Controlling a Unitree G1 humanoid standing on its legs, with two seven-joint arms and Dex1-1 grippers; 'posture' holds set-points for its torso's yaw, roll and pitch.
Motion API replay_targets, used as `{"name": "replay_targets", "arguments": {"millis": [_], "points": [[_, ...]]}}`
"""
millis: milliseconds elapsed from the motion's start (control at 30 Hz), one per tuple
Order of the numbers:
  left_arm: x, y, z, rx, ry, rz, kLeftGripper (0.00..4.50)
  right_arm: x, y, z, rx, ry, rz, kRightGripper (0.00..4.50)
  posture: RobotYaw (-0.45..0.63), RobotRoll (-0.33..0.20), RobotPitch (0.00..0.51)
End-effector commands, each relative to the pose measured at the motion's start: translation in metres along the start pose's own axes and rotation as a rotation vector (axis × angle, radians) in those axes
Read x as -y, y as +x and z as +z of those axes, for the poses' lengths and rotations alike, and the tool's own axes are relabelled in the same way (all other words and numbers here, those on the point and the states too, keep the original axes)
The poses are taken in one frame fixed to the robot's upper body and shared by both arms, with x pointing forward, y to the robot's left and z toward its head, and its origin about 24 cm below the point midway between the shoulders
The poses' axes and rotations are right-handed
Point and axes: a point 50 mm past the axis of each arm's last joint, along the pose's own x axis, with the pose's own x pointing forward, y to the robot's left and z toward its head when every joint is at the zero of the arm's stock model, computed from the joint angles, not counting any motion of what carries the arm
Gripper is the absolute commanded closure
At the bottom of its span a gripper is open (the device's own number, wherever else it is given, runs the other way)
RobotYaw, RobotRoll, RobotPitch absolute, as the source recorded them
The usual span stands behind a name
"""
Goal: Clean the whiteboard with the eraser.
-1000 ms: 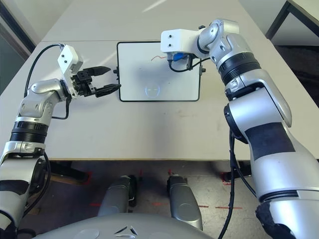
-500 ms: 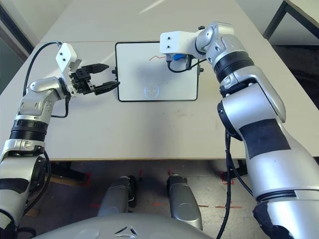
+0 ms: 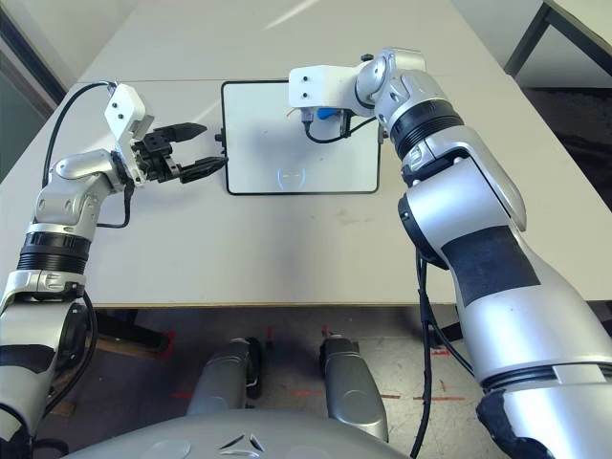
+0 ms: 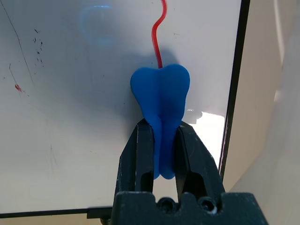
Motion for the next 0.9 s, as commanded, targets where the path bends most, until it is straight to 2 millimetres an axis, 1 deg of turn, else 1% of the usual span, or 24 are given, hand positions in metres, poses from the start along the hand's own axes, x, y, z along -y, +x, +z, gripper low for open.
{"name": "replay_targets", "arguments": {"millis": [33, 267, 900], "points": [[0.001, -0.004, -0.001, -0.009, 0.0, 0.007, 0.0, -0.001, 0.002, 0.009, 0.005, -0.014, 0.0, 4.08, -0.08, 0.0, 0.109], [0.001, -0.006, -0.001, -0.01, -0.002, 0.019, 0.0, -0.001, 0.004, 0.02, 0.024, -0.025, -0.001, 4.08, -0.06, 0.0, 0.11], [0.007, -0.005, -0.005, 0.001, -0.014, 0.028, 0.0, -0.003, 0.007, 0.045, 0.078, -0.053, -0.008, 4.08, -0.04, 0.0, 0.099]]}}
